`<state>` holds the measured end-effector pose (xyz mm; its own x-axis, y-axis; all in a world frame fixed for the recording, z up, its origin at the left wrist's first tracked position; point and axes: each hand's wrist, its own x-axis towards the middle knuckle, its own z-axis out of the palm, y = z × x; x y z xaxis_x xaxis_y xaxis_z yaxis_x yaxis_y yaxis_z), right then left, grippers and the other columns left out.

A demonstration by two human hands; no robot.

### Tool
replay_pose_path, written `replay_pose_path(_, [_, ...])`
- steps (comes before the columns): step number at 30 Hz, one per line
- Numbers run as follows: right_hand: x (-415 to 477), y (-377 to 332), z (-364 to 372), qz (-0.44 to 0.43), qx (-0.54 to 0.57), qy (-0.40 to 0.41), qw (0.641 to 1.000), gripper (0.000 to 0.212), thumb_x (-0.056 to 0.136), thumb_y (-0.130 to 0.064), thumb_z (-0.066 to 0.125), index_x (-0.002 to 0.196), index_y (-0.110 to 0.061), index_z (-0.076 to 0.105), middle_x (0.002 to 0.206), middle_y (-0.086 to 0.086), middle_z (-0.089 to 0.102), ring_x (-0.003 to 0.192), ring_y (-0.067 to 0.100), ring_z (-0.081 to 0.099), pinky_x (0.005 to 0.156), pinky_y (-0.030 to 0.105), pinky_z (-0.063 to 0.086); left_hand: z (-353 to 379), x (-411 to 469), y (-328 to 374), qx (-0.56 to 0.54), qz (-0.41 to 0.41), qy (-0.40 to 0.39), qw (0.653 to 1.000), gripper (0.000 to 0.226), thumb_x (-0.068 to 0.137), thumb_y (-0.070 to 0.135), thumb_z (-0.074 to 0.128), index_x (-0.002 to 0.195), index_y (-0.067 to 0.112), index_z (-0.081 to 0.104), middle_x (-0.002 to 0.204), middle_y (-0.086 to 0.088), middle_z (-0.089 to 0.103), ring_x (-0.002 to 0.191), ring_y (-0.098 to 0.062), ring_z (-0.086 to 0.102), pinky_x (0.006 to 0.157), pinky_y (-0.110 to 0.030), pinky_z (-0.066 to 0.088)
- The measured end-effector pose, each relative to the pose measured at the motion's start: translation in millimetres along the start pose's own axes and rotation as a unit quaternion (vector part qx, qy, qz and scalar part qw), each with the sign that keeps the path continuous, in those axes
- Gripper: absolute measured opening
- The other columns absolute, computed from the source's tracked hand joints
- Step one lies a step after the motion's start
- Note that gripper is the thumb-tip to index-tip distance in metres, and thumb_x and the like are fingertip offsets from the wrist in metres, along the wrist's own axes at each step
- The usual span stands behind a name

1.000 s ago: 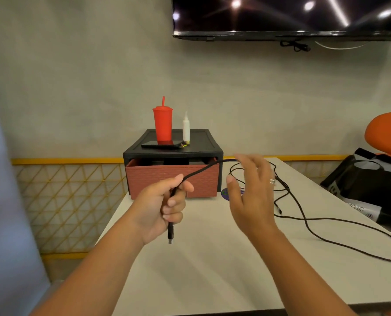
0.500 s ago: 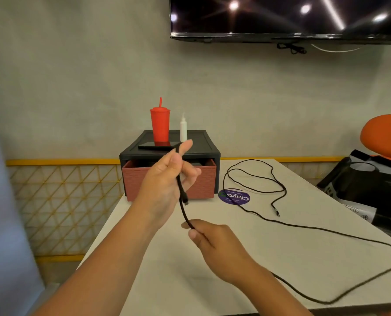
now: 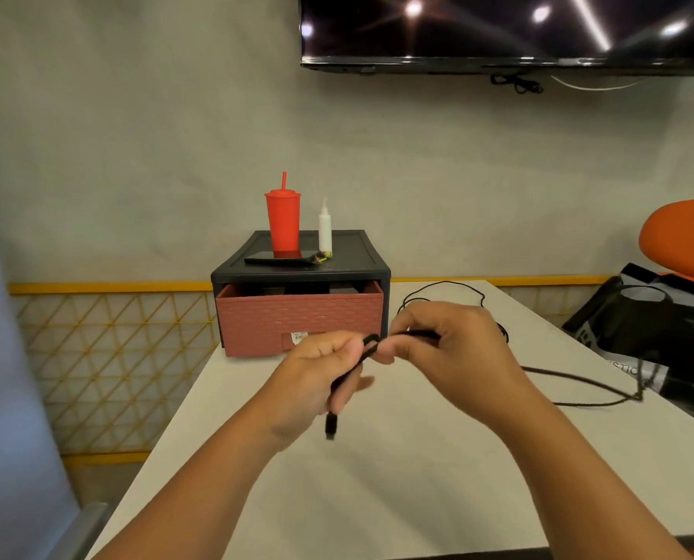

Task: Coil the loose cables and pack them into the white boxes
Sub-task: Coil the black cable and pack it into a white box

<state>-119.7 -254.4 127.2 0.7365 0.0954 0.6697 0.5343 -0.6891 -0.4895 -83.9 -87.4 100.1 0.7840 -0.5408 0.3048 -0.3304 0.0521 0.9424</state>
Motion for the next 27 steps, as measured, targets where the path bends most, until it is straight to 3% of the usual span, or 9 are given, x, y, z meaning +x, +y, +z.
replay_pose_path(2, [4,2,3,-0.007,0.048,-0.005,0.999,0.011,0.082,-0.025,0.068,0.071,-0.028,0.068,0.065,-0.015,0.060,0.069,0.003,0.054,0.059,0.011,0.039,3,-4,7,-0.150,-0.036,-0.017,0.988,0.035,0.091,0.033,0.046,0.075,0.015,0.072,0.034,0.006,0.031,0.033,-0.004,0.028,0.077,-0.035,0.055])
replay_pose_path(4, [4,3,9,-0.005,0.093,-0.029,0.995,0.021,0.088,-0.032,0.054,0.075,-0.022,0.066,0.066,-0.019,0.057,0.070,-0.001,0.053,0.063,0.007,0.038,3,-7,11,-0.271,-0.058,-0.038,0.960,0.038,0.088,0.038,0.047,0.072,0.013,0.071,0.032,0.006,0.030,0.029,-0.004,0.025,0.066,-0.033,0.056])
replay_pose_path(6, [1,1,18,0.027,0.178,-0.061,0.982,0.033,0.090,-0.034,0.043,0.074,-0.010,0.059,0.060,-0.018,0.053,0.058,-0.003,0.047,0.056,0.007,0.035,3,-7,11,-0.345,-0.070,-0.056,0.934,0.037,0.079,0.042,0.049,0.071,0.012,0.069,0.031,0.007,0.031,0.027,-0.002,0.026,0.057,-0.030,0.055])
replay_pose_path(8, [-2,-3,26,0.069,0.259,-0.070,0.961,0.034,0.093,-0.031,0.041,0.069,-0.009,0.052,0.052,-0.012,0.049,0.047,-0.001,0.039,0.048,0.007,0.031,5,-7,10,-0.375,-0.075,-0.056,0.923,0.036,0.078,0.044,0.051,0.070,0.012,0.067,0.031,0.007,0.031,0.025,-0.002,0.026,0.052,-0.027,0.053])
replay_pose_path(12, [-1,-9,31,0.128,0.289,-0.041,0.948,0.033,0.099,-0.016,0.037,0.068,-0.012,0.047,0.040,-0.017,0.042,0.038,-0.002,0.039,0.040,0.007,0.030,11,-5,9,-0.322,-0.087,0.025,0.942,0.034,0.084,0.040,0.049,0.066,0.013,0.058,0.040,0.004,0.035,0.030,-0.005,0.028,0.049,-0.022,0.048])
replay_pose_path(19, [1,-7,26,0.144,0.241,-0.038,0.959,0.033,0.098,-0.019,0.041,0.067,-0.016,0.053,0.039,-0.021,0.045,0.039,-0.004,0.040,0.041,0.006,0.030,8,-7,8,-0.193,-0.080,0.076,0.975,0.036,0.076,0.039,0.050,0.057,0.011,0.062,0.064,0.003,0.060,0.053,-0.008,0.047,0.052,-0.021,0.048])
replay_pose_path(23, [3,-4,27,0.135,0.174,0.013,0.975,0.035,0.097,-0.024,0.043,0.063,-0.021,0.052,0.043,-0.023,0.048,0.046,-0.006,0.044,0.049,0.011,0.031,9,-8,2,-0.054,-0.051,0.117,0.990,0.031,0.084,0.039,0.049,0.069,0.018,0.067,0.068,0.005,0.061,0.060,-0.005,0.054,0.060,-0.020,0.048])
replay_pose_path(27, [2,-10,27,0.137,0.206,0.004,0.969,0.029,0.098,-0.016,0.042,0.075,-0.011,0.059,0.038,-0.023,0.049,0.043,-0.009,0.049,0.047,0.006,0.034,13,-8,8,-0.139,-0.051,0.107,0.983,0.025,0.096,0.018,0.041,0.090,0.012,0.064,0.054,0.002,0.052,0.049,-0.009,0.046,0.052,-0.019,0.045])
